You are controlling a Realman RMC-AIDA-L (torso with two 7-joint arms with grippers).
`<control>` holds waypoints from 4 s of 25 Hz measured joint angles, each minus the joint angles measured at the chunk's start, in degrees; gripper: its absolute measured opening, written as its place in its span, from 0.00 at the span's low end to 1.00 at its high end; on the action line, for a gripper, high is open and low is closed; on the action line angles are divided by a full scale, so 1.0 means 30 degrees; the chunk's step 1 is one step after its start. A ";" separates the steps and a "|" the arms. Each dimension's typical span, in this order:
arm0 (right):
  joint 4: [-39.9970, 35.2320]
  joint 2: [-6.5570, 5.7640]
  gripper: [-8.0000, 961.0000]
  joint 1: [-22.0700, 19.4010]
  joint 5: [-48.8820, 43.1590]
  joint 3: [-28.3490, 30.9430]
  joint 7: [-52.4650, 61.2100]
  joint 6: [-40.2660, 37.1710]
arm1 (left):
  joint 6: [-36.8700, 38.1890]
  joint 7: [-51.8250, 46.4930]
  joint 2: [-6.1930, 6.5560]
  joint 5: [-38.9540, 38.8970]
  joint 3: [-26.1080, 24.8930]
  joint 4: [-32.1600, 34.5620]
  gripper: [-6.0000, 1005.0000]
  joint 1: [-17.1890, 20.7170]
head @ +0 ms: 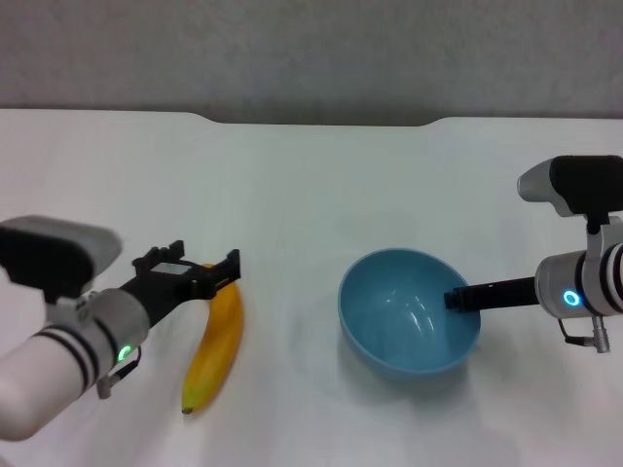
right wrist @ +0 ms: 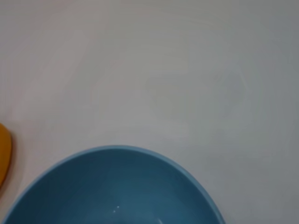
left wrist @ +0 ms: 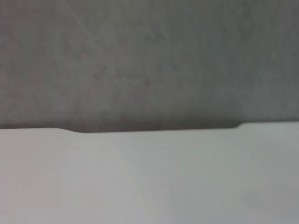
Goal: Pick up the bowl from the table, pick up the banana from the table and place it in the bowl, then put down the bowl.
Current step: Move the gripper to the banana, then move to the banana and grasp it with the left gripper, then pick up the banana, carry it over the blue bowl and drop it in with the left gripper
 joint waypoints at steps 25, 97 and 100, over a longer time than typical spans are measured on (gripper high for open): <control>-0.0906 -0.0063 0.04 -0.0531 0.0004 0.0168 0.0091 -0.0064 | 1.9581 0.2563 -0.0285 -0.1803 -0.0313 -0.9314 0.89 -0.1765; -0.1726 -0.0004 0.04 0.0220 0.1819 -0.0996 0.0986 0.0363 | 1.4837 0.4618 -0.0288 -0.3174 0.0931 -1.5791 0.50 -0.0907; -0.1735 -0.0003 0.04 0.0402 0.2253 -0.1319 0.0991 0.0542 | 1.3754 0.4603 -0.0285 -0.3289 0.1028 -1.5151 0.50 -0.0878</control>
